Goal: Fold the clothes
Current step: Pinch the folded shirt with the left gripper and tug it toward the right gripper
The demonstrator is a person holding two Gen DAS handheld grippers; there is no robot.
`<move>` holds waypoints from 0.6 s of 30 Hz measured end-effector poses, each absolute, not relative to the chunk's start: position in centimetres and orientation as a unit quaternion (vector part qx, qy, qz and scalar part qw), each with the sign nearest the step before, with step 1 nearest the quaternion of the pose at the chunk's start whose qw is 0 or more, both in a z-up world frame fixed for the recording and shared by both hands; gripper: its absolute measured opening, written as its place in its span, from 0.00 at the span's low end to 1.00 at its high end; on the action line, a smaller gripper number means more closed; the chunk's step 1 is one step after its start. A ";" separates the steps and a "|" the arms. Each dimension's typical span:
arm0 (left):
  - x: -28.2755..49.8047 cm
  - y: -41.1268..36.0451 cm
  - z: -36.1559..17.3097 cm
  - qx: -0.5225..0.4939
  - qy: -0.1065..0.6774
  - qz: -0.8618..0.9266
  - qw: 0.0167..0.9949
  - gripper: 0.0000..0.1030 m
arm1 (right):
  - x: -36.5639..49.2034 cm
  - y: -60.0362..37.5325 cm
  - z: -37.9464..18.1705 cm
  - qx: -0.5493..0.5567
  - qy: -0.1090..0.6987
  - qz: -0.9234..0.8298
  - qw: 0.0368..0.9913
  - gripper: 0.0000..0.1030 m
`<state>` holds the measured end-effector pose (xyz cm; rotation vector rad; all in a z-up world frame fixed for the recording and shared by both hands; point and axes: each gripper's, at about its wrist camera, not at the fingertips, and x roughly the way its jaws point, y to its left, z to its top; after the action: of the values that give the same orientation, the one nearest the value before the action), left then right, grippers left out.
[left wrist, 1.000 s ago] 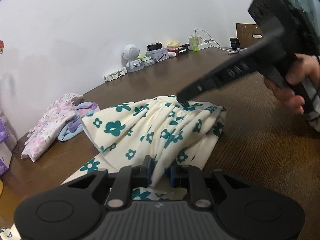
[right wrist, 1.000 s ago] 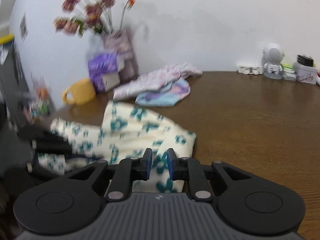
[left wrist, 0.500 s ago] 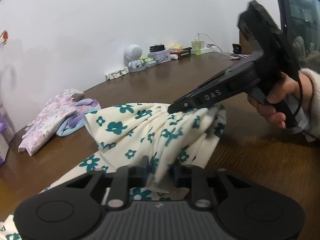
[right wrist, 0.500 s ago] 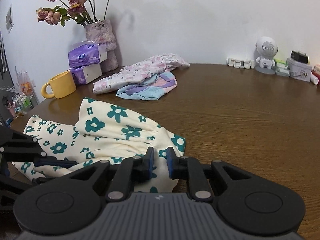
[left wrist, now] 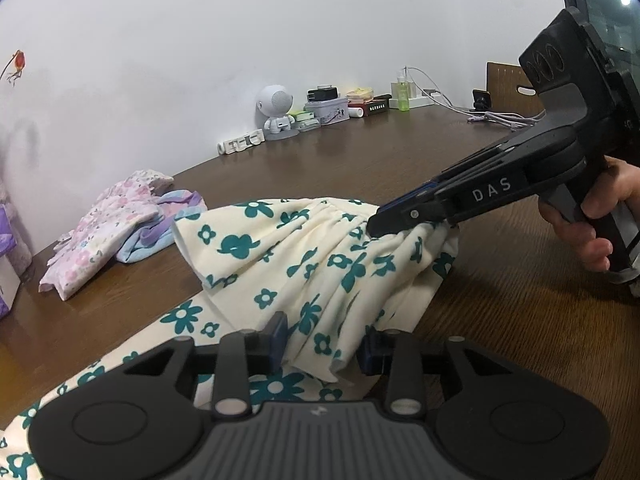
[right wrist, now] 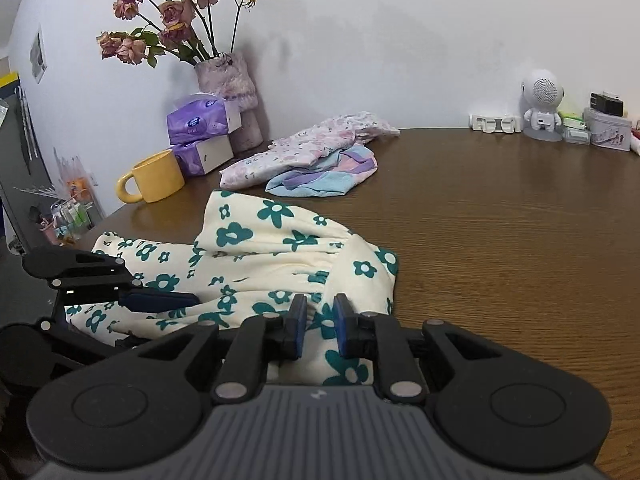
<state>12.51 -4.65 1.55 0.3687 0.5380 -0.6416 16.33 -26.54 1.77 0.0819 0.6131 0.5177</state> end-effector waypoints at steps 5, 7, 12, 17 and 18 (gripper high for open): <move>12.4 -4.3 1.9 0.174 0.256 -0.307 0.900 0.33 | 14.9 -27.1 2.7 0.050 0.279 0.248 0.926 0.16; 12.1 -3.9 2.3 0.174 0.251 -0.309 0.901 0.34 | 13.9 -27.4 3.3 0.050 0.267 0.249 0.929 0.16; 10.4 -2.5 3.6 0.168 0.249 -0.331 0.895 0.50 | 11.5 -28.2 4.4 0.026 0.254 0.246 0.935 0.19; 9.1 -3.9 5.0 0.175 0.230 -0.346 0.893 0.55 | 10.9 -29.0 4.1 0.023 0.258 0.231 0.938 0.21; 9.1 -4.5 5.2 0.179 0.226 -0.347 0.892 0.55 | 10.9 -28.8 4.0 0.022 0.258 0.233 0.937 0.21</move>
<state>9.06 -4.47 5.16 0.3708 0.4698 -0.7199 10.88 -28.84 3.97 0.0444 0.5272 0.4757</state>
